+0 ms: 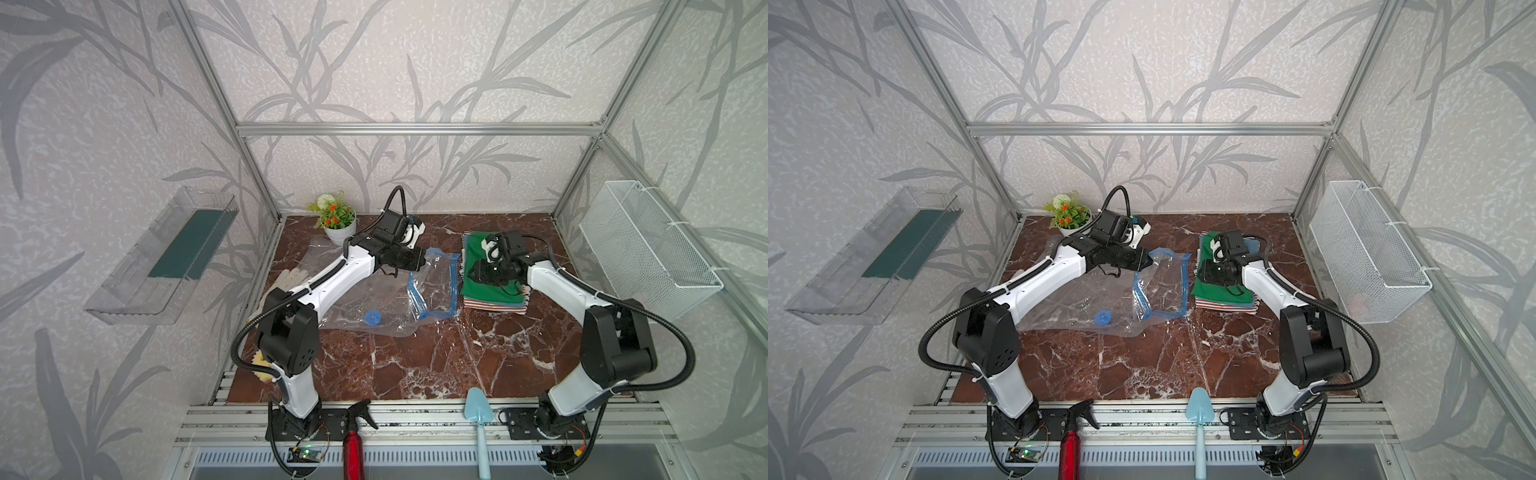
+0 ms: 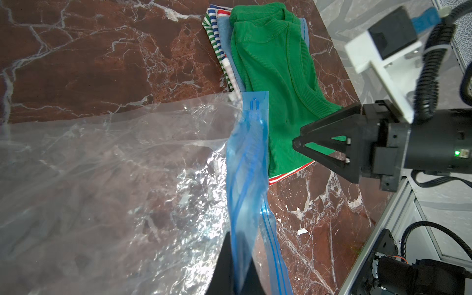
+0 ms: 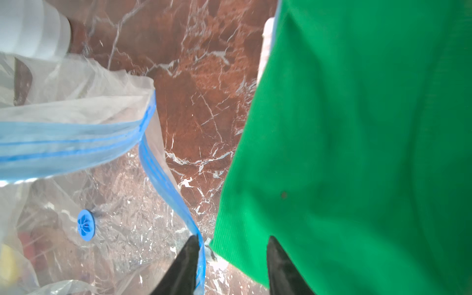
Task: Take the tank top out of the vacuum bag
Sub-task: Adjust the tank top.
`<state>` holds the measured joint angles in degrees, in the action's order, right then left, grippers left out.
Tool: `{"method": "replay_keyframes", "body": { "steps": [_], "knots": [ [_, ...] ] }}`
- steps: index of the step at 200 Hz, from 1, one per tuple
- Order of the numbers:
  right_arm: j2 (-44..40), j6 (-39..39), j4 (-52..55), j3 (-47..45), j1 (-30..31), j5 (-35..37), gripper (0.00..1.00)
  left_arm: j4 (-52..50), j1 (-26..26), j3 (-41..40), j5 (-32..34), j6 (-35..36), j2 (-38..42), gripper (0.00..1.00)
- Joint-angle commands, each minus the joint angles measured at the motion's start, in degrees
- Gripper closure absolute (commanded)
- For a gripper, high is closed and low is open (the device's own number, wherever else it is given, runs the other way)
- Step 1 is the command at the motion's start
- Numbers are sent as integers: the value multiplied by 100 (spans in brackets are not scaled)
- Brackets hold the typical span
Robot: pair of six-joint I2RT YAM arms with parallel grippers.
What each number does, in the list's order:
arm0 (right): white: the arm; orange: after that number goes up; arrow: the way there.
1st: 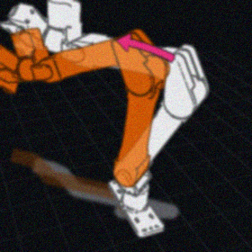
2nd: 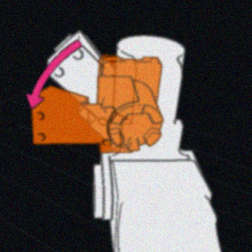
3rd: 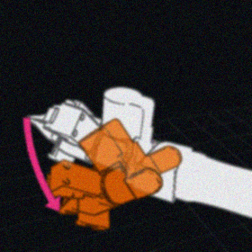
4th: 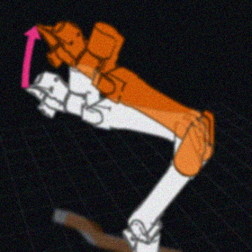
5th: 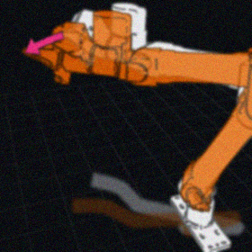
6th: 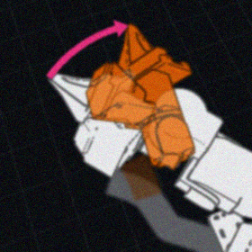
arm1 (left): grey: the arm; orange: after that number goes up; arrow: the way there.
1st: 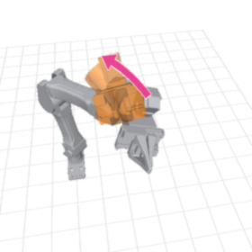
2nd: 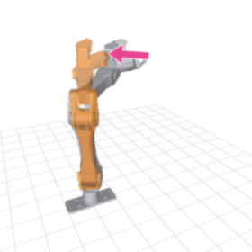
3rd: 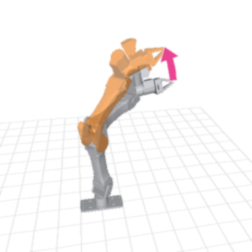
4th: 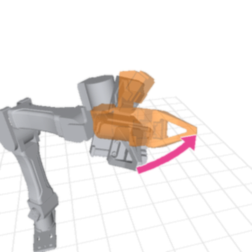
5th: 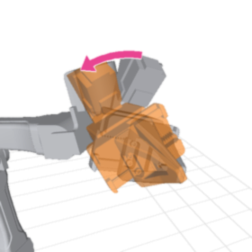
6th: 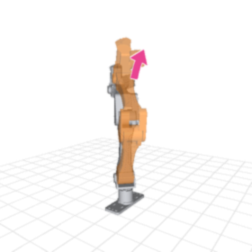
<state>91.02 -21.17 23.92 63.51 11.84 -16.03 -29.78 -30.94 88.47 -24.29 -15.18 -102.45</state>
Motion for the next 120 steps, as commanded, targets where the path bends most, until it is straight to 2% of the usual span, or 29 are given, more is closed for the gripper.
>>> {"method": "replay_keyframes", "body": {
  "steps": [1, 21, 45, 93, 120],
  "knots": [
    [-762, -275, -106, -515, -501, 204, 52, -55, -21, 145, -57, 32, -58, 100],
    [-1016, -448, -411, -872, -1290, -151, 51, -46, -26, 147, -96, 7, -77, 100],
    [-619, -339, -561, -577, -1958, -519, 53, -24, -25, 137, -120, -11, -81, 100],
    [782, -392, -1399, 241, -2150, -620, 63, -54, -31, 136, -32, 50, -44, 100],
    [1538, -436, -1563, 810, -2176, -665, 63, -65, -35, 153, -14, 67, -62, 100]
  ]
}}
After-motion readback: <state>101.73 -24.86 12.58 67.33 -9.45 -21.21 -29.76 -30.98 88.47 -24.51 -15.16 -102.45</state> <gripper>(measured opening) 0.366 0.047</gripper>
